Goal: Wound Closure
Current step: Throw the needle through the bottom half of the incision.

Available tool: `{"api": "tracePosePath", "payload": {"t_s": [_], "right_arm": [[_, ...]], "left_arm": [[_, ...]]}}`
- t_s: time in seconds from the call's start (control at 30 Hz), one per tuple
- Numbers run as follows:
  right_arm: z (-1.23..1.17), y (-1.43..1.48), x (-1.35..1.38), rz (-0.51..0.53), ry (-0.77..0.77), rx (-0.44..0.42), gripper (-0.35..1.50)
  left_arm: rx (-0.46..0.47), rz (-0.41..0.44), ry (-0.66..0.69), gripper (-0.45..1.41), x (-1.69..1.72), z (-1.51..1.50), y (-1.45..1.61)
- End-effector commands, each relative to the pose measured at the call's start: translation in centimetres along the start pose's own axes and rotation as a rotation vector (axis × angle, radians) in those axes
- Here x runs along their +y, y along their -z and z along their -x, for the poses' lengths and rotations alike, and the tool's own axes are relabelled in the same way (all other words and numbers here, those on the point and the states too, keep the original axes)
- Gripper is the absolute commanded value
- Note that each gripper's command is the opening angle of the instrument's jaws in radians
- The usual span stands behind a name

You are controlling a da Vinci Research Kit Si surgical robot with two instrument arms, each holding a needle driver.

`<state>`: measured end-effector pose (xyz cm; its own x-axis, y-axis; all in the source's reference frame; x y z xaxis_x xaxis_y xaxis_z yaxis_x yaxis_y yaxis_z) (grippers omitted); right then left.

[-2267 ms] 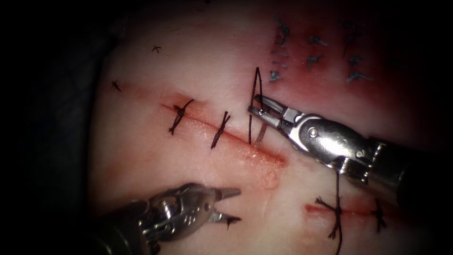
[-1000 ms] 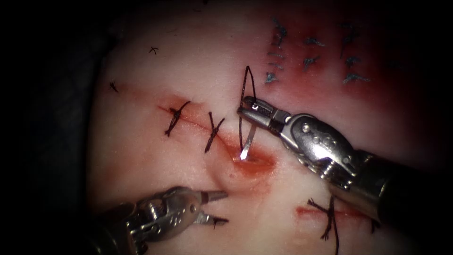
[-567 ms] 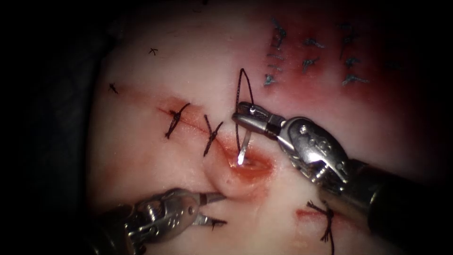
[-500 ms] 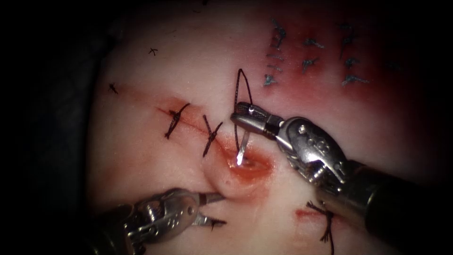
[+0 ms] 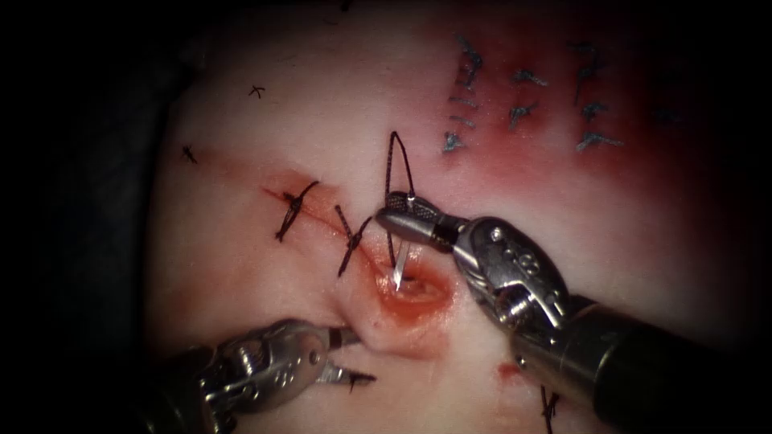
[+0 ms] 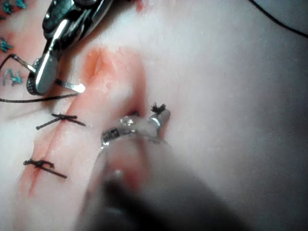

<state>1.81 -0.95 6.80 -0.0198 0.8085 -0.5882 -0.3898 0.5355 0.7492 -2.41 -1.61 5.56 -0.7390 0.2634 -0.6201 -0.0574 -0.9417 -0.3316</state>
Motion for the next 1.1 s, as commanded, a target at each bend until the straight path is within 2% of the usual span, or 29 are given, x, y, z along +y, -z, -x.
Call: {"api": "tracePosePath", "payload": {"t_s": [0.03, 0.6, 0.8, 1.1], "right_arm": [[0.01, -0.06, 0.0, 0.001, -0.003, -0.004, -0.35], [0.19, -0.08, -0.18, -0.032, -0.09, -0.064, -0.35], [0.23, -0.08, -0.28, -0.056, -0.194, -0.079, -0.35], [0.31, -0.1, -0.38, -0.081, -0.246, -0.089, -0.35]], "left_arm": [[0.001, -0.001, -0.001, 0.32, -0.05, -0.02, -0.07], [0.0, -0.003, -0.001, 0.32, -0.06, -0.01, -0.07], [0.0, -0.003, -0.001, 0.32, -0.06, -0.01, -0.07], [0.0, -0.001, -0.003, 0.34, -0.06, 0.01, -0.05]]}}
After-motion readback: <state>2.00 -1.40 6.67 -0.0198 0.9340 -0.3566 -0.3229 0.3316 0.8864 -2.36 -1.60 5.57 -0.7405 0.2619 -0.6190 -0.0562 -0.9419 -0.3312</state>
